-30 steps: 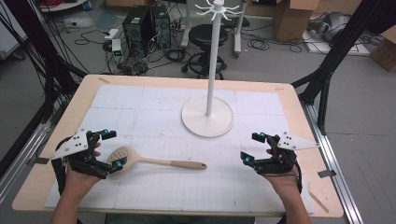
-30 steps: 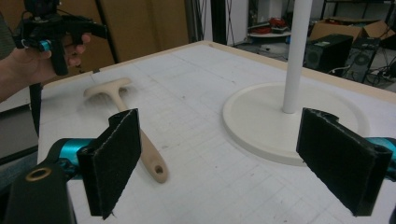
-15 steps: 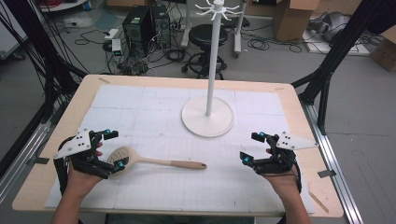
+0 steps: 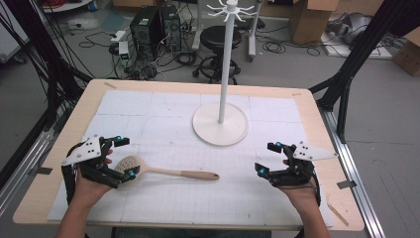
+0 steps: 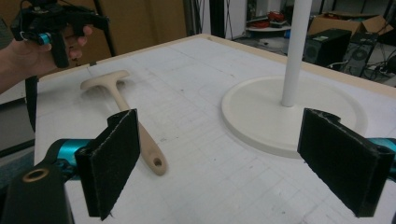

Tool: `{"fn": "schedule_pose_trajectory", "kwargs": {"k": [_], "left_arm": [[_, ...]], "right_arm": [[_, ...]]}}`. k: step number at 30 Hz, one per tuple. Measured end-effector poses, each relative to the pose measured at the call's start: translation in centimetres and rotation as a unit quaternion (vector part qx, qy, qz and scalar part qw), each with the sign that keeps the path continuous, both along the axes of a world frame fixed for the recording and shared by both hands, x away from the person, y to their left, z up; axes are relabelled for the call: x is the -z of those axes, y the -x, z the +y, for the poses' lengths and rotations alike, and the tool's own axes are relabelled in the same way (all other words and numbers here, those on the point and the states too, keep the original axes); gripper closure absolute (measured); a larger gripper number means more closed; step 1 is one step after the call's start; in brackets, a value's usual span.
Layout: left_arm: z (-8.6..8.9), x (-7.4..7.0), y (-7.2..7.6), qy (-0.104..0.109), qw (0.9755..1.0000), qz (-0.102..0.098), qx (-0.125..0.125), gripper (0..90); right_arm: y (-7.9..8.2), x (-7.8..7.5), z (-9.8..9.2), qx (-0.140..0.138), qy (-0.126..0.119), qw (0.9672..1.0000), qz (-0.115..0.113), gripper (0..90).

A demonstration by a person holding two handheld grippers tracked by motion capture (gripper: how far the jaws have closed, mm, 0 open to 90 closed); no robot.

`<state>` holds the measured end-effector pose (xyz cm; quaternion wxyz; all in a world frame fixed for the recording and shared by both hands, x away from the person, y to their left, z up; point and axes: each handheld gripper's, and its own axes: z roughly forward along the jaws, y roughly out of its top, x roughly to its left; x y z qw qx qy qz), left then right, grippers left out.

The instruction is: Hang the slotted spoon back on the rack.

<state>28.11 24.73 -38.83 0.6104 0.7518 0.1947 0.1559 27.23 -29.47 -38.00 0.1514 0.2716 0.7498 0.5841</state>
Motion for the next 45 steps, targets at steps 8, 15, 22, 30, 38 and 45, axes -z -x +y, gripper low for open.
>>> {"fn": "schedule_pose_trajectory", "kwargs": {"k": [8,15,22,30,38,45], "left_arm": [[-2.5,-1.2,-1.0,-0.039,0.9983,0.011,0.042,1.7],[-5.8,-1.9,-2.0,-0.099,0.9920,0.019,0.076,1.7],[-8.4,-1.6,-3.0,-0.170,0.9796,0.041,0.099,1.7],[-10.4,-0.2,-4.0,-0.208,0.9661,0.072,0.134,1.7],[-12.0,0.8,-4.7,-0.263,0.9509,0.085,0.139,1.7],[-13.8,1.1,-5.2,-0.297,0.9395,0.089,0.146,2.1]], "right_arm": [[-0.2,0.0,-0.3,0.003,-0.002,1.0000,0.000,12.5],[-0.8,0.3,0.8,-0.011,0.011,0.9999,0.004,12.5],[-0.8,0.3,1.2,-0.017,0.017,0.9997,0.005,12.5],[-0.8,0.2,1.0,-0.015,0.014,0.9998,0.007,12.5],[-0.8,0.2,0.9,-0.014,0.015,0.9998,0.007,12.5],[-0.8,0.2,1.0,-0.014,0.015,0.9998,0.007,12.5]]}}
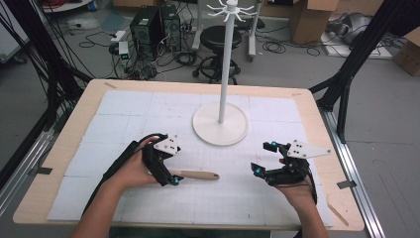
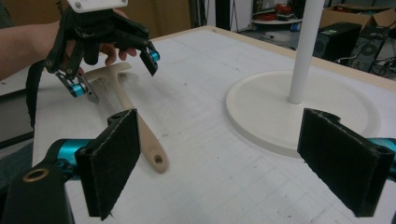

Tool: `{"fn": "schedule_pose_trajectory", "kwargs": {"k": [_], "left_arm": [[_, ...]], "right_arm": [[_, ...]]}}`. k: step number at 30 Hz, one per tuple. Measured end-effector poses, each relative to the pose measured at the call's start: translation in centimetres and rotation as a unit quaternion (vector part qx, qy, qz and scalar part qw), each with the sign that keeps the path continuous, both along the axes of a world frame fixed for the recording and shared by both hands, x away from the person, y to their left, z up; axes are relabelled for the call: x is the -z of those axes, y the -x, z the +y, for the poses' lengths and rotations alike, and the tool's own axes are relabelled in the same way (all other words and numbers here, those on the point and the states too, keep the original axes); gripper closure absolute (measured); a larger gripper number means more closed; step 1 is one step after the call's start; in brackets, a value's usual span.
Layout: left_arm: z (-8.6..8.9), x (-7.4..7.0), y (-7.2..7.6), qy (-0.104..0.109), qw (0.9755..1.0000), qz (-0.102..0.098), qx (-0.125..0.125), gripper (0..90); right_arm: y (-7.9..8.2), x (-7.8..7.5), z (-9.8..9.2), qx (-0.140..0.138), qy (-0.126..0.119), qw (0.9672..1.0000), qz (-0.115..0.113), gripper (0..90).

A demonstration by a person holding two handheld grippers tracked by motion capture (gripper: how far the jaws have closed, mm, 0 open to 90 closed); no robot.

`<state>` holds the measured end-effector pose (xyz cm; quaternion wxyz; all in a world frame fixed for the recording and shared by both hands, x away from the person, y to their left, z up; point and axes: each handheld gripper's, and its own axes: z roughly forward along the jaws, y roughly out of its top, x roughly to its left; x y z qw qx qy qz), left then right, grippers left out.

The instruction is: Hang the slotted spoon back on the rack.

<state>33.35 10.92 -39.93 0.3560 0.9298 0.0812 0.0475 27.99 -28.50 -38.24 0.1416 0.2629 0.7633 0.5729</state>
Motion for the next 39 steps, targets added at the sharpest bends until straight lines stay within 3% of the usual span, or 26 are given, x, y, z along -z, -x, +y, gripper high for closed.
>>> {"fn": "schedule_pose_trajectory", "kwargs": {"k": [7,10,17,25,35,39], "left_arm": [[-1.3,0.4,0.1,-0.053,0.9984,-0.018,0.008,14.5],[-1.5,0.5,0.1,-0.065,0.9976,-0.012,0.019,26.4],[-1.6,0.7,0.1,-0.089,0.9957,-0.008,0.024,37.8],[-2.0,1.2,0.1,-0.105,0.9940,-0.001,0.029,49.3],[-2.1,1.6,0.0,-0.129,0.9913,0.002,0.027,56.2],[-2.2,1.6,0.0,-0.125,0.9916,0.017,0.031,63.0]], "right_arm": [[-0.1,0.0,0.0,-0.001,0.001,1.0000,-0.002,12.6],[-0.1,0.0,0.0,0.000,0.002,1.0000,-0.002,12.6],[-0.1,0.1,-0.1,0.001,0.001,1.0000,0.000,12.6],[-0.1,0.3,0.0,0.001,0.004,1.0000,0.003,12.9],[-0.1,0.5,0.1,0.001,0.006,1.0000,0.007,13.2],[-0.1,0.5,0.0,0.003,0.005,1.0000,0.007,13.2]]}}
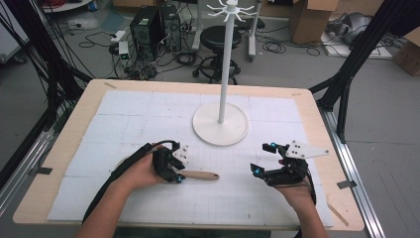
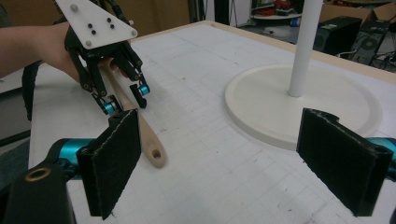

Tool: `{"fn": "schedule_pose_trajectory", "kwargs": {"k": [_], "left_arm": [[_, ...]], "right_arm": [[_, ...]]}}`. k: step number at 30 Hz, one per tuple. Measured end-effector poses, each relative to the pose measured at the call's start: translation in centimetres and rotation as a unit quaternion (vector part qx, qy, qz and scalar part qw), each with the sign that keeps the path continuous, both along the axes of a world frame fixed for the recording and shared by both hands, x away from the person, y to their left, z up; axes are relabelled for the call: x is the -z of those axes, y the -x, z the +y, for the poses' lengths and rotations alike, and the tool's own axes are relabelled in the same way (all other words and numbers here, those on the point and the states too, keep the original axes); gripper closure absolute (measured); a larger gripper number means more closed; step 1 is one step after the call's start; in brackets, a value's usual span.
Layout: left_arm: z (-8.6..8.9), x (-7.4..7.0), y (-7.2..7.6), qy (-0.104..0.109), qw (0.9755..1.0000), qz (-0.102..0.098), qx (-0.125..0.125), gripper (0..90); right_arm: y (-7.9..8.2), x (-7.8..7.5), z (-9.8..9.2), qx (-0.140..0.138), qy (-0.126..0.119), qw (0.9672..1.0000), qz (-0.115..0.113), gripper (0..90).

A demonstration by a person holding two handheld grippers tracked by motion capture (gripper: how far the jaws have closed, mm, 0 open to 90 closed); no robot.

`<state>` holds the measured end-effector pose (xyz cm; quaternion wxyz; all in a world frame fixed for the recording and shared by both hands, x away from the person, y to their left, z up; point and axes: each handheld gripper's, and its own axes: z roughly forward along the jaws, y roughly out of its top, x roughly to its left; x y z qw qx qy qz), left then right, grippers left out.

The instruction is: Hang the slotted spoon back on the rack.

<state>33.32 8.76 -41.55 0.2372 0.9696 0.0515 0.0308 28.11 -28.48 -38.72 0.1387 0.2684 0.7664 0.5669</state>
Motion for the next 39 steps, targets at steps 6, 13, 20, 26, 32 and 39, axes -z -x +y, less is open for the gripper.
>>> {"fn": "schedule_pose_trajectory", "kwargs": {"k": [6,13,20,26,32,39], "left_arm": [[-0.1,-0.1,-0.2,-0.007,0.9999,0.015,0.005,71.8],[0.1,-0.5,0.2,-0.018,0.9997,-0.018,0.006,74.8],[1.0,-1.9,0.4,0.019,0.9996,-0.020,-0.003,74.8],[1.9,-3.3,0.4,0.049,0.9984,-0.027,-0.010,74.9],[2.7,-4.5,0.5,0.073,0.9966,-0.035,-0.017,75.0],[4.4,-7.5,0.5,0.118,0.9906,-0.055,-0.042,75.1]], "right_arm": [[0.0,0.1,0.1,0.000,0.001,1.0000,0.002,13.5],[0.0,0.1,0.0,-0.001,0.000,1.0000,0.003,13.9],[-0.1,0.3,0.1,-0.001,0.001,1.0000,0.005,14.1],[-0.1,0.3,0.1,-0.002,0.000,1.0000,0.005,14.2],[-0.1,0.3,0.1,-0.002,0.001,1.0000,0.004,14.2],[-0.1,0.2,-0.2,0.000,-0.005,1.0000,0.005,14.2]]}}
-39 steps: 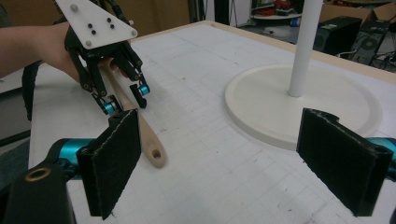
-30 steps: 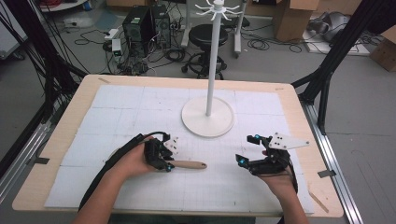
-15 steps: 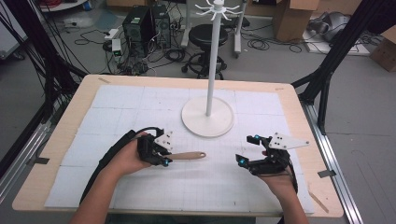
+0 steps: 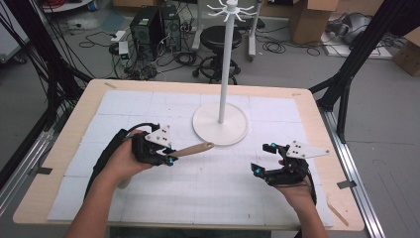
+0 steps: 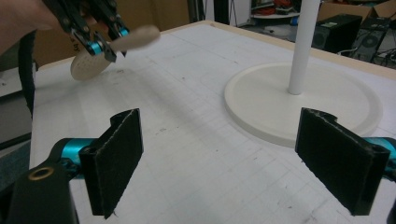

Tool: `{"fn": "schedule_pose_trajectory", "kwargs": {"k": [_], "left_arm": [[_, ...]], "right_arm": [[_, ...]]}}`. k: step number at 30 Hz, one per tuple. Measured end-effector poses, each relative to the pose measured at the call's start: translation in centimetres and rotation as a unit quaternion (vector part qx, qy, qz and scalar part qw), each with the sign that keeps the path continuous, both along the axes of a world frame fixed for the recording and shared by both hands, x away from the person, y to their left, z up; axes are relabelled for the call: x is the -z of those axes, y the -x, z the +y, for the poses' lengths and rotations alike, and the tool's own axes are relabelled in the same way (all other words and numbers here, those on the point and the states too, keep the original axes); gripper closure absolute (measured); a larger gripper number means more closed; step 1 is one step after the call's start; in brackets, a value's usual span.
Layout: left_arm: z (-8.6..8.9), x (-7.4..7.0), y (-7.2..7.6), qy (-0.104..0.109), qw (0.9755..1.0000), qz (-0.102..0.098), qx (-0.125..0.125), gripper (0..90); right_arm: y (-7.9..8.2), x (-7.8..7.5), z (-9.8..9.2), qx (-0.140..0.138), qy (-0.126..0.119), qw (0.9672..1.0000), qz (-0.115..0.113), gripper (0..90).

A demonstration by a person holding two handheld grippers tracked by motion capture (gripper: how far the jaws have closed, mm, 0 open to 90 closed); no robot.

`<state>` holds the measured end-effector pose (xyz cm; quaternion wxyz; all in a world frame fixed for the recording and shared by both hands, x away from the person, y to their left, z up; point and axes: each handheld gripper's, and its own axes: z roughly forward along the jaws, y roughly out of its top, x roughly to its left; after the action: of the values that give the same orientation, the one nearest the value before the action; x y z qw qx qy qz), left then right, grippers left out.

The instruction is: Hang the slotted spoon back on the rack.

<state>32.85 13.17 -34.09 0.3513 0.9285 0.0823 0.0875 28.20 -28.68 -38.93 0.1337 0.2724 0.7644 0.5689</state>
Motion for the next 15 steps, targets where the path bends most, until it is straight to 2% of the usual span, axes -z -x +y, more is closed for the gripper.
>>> {"fn": "schedule_pose_trajectory", "kwargs": {"k": [4,7,11,15], "left_arm": [[0.7,-2.0,0.1,0.028,0.9995,-0.012,-0.012,75.2],[1.3,-3.5,0.3,0.038,0.9990,-0.017,-0.016,75.2],[2.0,-5.0,0.6,0.064,0.9976,-0.026,-0.013,75.2],[2.3,-6.1,0.8,0.087,0.9959,-0.024,0.000,75.2]], "right_arm": [[0.0,0.0,0.0,-0.001,-0.001,1.0000,0.000,14.2],[0.0,-0.1,-0.1,0.000,-0.003,1.0000,-0.003,14.2],[0.0,-0.2,-0.2,0.002,-0.008,0.9999,-0.006,14.2],[0.0,-0.4,-0.4,0.004,-0.010,0.9999,-0.010,14.2]]}}
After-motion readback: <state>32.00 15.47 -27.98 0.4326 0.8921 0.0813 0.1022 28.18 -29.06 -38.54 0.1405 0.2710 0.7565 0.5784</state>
